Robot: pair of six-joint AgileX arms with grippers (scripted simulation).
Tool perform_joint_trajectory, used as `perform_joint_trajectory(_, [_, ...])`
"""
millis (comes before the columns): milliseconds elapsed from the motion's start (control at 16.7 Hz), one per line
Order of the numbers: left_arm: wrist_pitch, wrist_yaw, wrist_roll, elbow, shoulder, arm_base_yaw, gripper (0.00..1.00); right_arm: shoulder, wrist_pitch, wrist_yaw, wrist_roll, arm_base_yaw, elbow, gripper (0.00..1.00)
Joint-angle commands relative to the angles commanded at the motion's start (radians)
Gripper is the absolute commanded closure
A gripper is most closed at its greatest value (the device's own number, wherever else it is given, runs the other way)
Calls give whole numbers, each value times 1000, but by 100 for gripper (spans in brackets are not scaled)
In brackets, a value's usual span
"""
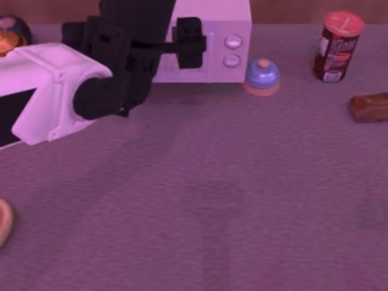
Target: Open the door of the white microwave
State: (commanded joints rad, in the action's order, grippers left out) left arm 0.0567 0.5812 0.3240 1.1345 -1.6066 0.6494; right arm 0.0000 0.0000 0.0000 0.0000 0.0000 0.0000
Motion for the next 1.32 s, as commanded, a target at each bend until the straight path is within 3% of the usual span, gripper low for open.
perform_joint_trajectory(240, [1, 91, 57, 189, -236, 103, 0, 0, 0, 0, 0, 0, 0, 0])
perform_joint_trajectory(480, [-3, 129, 83, 270, -334, 146, 0, 0, 0, 0, 0, 0, 0, 0])
perform_joint_trajectory(840, [-10, 120, 75, 283, -348, 135, 0, 0, 0, 0, 0, 0, 0, 0])
perform_joint_trajectory(1320, [-83, 32, 7, 467, -565, 36, 0, 0, 0, 0, 0, 0, 0, 0])
